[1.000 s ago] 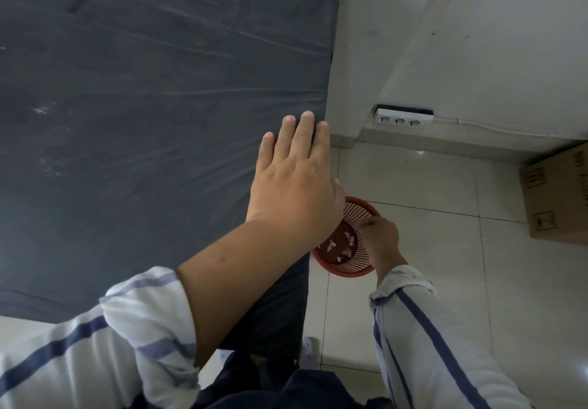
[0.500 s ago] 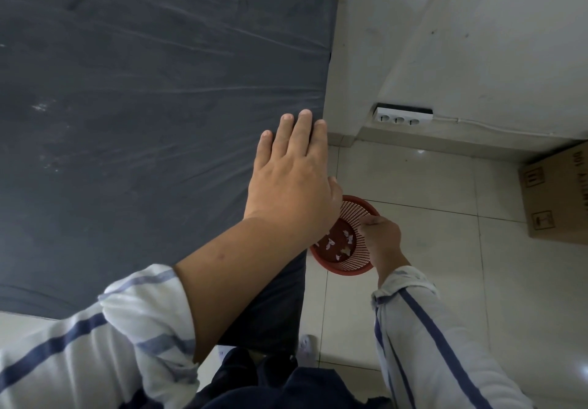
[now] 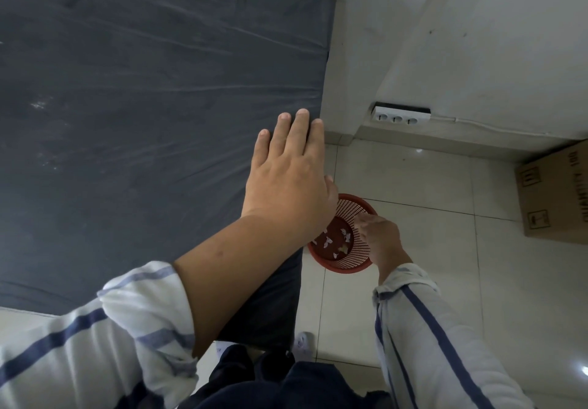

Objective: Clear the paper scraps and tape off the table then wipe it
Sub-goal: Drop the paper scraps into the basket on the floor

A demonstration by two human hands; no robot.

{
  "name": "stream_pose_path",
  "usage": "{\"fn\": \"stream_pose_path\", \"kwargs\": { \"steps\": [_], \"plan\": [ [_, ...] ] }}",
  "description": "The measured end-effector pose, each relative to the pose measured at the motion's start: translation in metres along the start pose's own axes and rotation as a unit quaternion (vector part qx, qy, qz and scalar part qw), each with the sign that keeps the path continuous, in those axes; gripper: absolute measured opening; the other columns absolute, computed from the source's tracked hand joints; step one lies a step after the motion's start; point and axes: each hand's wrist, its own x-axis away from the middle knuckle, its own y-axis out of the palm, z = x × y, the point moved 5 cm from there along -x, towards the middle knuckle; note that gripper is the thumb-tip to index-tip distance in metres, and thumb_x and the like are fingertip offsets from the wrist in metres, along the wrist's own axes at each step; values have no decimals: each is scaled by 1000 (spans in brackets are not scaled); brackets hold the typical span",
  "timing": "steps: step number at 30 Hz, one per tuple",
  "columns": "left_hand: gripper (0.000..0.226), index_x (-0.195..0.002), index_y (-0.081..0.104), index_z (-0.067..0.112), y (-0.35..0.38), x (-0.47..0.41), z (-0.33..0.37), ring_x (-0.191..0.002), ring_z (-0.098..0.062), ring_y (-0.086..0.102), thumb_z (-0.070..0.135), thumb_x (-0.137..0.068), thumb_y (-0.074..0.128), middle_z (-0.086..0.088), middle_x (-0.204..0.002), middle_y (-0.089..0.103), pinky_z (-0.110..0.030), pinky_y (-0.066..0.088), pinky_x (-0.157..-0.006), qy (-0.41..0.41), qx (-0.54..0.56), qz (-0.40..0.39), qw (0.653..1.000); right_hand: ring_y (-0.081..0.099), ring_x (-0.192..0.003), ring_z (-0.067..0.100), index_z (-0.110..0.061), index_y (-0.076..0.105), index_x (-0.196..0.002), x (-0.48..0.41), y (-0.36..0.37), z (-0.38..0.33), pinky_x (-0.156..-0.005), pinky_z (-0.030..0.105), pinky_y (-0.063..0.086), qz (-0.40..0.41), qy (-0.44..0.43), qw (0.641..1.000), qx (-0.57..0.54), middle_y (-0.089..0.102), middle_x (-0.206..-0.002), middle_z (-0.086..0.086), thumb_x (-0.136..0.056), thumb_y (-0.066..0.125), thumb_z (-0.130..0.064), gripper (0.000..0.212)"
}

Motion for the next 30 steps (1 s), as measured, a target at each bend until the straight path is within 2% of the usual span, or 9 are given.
{"fn": "stream_pose_path", "kwargs": {
  "steps": [3, 6, 9, 13, 18, 22, 25, 27, 30],
  "plan": [
    [70, -150, 0, 18, 0, 0, 0, -145, -22, -10, 36, -94, 38, -2, -159, -5, -39, -8, -115, 0, -2, 2, 1000, 58, -110, 35, 5, 57, -118, -1, -5, 3, -74, 30, 49, 17, 9, 1000, 16, 61, -118, 23, -89, 48, 2, 30],
    [70, -150, 1, 18, 0, 0, 0, -146, -22, -10, 37, -95, 38, -2, -159, -5, -39, -9, -114, -2, -5, 5, 1000, 61, -103, 40, 9, 55, -113, -2, -1, 2, -74, 28, 52, -7, -19, 999, -27, 64, -89, 17, -90, 45, 7, 25],
    [70, -150, 0, 18, 0, 0, 0, -145, -21, -11, 37, -95, 37, -2, -159, -5, -39, -9, -114, -2, -6, 4, 1000, 63, -69, 15, -10, 65, -94, -2, -4, 0, -66, 26, 54, 74, -45, 994, 67, 65, -82, 6, -83, 60, 2, 17],
    [70, -150, 0, 18, 0, 0, 0, -145, -21, -11, 37, -95, 38, -2, -159, -5, -39, -9, -115, -2, -1, 4, 1000, 64, -71, 16, -19, 67, -90, 1, -1, -2, -69, 28, 55, 81, -69, 987, 123, 67, -84, 1, -88, 51, -5, 21],
    [70, -150, 0, 18, 0, 0, -1, -145, -22, -11, 37, -94, 38, -2, -159, -5, -40, -8, -116, -1, 2, 3, 1000, 59, -40, 5, -2, 60, -102, 6, 7, -6, -38, 13, 45, 30, -29, 996, 77, 59, -71, 9, -94, 48, -6, 15],
    [70, -150, 0, 18, 0, 1, 0, -145, -21, -11, 36, -94, 37, -2, -159, -6, -40, -8, -116, 0, 4, 3, 1000, 64, -68, 17, -5, 64, -106, 4, 4, -8, -64, 20, 45, 65, -53, 985, 150, 67, -91, 13, -91, 54, -22, 24],
    [69, -150, -1, 18, 0, 1, 0, -145, -21, -11, 36, -95, 37, -2, -159, -6, -39, -9, -115, -1, 6, 3, 1000, 52, -60, 11, -10, 67, -96, 5, 6, -8, -62, 24, 47, 61, -50, 985, 151, 65, -84, 5, -87, 61, -30, 23],
    [69, -150, -1, 18, 0, 0, 0, -145, -21, -12, 36, -95, 37, -2, -159, -7, -39, -9, -115, -1, 6, 1, 1000, 52, -67, 13, -12, 65, -96, 4, 3, -10, -68, 25, 49, 77, -40, 989, 123, 66, -90, 6, -90, 53, -36, 28],
    [69, -150, -1, 19, 0, 0, 0, -145, -21, -12, 36, -95, 37, -1, -159, -7, -39, -9, -115, -1, 8, 2, 1000, 62, -93, 23, -11, 59, -115, 3, 0, -8, -73, 24, 49, 65, -26, 991, 113, 64, -111, 9, -95, 45, -23, 27]
  ]
}}
